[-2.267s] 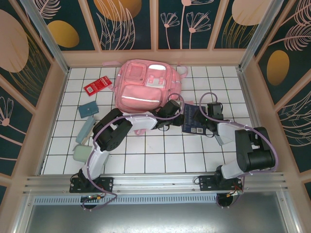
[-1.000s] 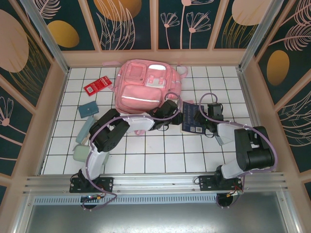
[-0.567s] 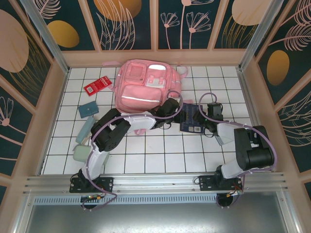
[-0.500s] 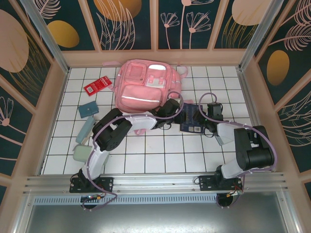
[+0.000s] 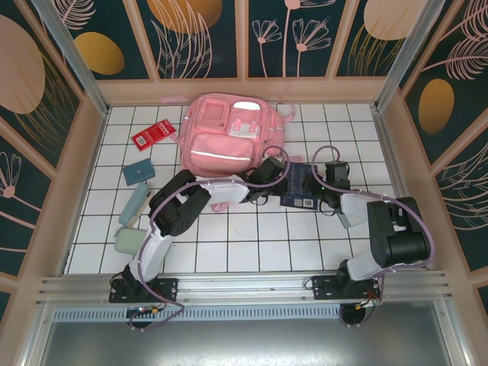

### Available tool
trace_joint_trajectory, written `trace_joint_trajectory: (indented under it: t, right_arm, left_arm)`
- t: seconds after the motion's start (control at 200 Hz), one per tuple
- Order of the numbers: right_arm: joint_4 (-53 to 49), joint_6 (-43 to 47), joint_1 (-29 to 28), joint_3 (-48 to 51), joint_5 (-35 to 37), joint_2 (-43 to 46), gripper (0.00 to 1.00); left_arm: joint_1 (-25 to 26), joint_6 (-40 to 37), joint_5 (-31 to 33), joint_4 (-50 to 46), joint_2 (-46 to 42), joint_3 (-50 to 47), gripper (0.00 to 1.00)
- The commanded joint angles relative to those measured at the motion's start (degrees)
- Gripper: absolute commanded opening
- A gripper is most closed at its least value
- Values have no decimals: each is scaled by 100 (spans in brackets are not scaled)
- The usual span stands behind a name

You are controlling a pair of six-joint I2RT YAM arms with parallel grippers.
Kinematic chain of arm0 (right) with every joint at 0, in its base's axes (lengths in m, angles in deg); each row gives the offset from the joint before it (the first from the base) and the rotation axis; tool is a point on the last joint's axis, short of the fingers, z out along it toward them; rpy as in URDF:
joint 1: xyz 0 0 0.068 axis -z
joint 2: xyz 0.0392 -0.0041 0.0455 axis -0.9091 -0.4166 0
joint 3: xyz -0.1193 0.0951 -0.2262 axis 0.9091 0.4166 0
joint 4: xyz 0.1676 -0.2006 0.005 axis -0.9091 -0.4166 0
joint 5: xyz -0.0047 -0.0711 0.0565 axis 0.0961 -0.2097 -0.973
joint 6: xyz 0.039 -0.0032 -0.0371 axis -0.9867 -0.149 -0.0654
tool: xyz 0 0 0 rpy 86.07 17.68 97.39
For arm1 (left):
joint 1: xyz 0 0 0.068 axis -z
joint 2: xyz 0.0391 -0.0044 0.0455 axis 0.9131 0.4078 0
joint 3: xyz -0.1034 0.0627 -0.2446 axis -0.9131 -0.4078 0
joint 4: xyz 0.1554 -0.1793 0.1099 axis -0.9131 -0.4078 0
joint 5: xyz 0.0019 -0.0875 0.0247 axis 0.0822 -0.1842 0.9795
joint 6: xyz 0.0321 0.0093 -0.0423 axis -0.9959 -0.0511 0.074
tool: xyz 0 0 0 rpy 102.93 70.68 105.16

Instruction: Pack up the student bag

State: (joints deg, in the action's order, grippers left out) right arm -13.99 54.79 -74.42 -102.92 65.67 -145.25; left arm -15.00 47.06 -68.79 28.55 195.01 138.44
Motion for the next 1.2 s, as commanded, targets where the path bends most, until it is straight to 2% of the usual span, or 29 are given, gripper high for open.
trace_joint_trajectory:
  t: [0.0, 0.26, 0.405, 0.556, 0.731, 0.876, 1.066, 1.196]
  right_arm:
    - [293, -104, -74, 138, -1207, -97, 54]
    - [1366, -410, 157, 424, -2964, 331, 51]
    - [1821, -606, 279, 525, -3563, 465, 50]
    - [2014, -733, 303, 525, -3692, 291, 50]
    - [1955, -977, 314, 433, -3255, -49, 52]
    - [2274, -1341, 317, 432, -3178, -335, 50]
    - [1978, -1072, 387, 378, -3075, -213, 46]
    - [1854, -962, 500, 384, -3252, -160, 33]
  left_arm:
    - [-13, -73, -155, -293, 151, 9, 15]
    - [-13, -36, -467, -20, 172, -107, 14]
    - [-27, -73, -592, 51, 172, -116, 14]
    - [-23, -73, -719, 131, 164, -164, 14]
    - [-27, -45, -801, 218, 111, -228, 13]
    - [-28, -63, -821, 228, 79, -253, 13]
    - [-27, -177, -705, 97, 66, -235, 13]
    - [-40, -262, -653, 61, 47, -234, 13]
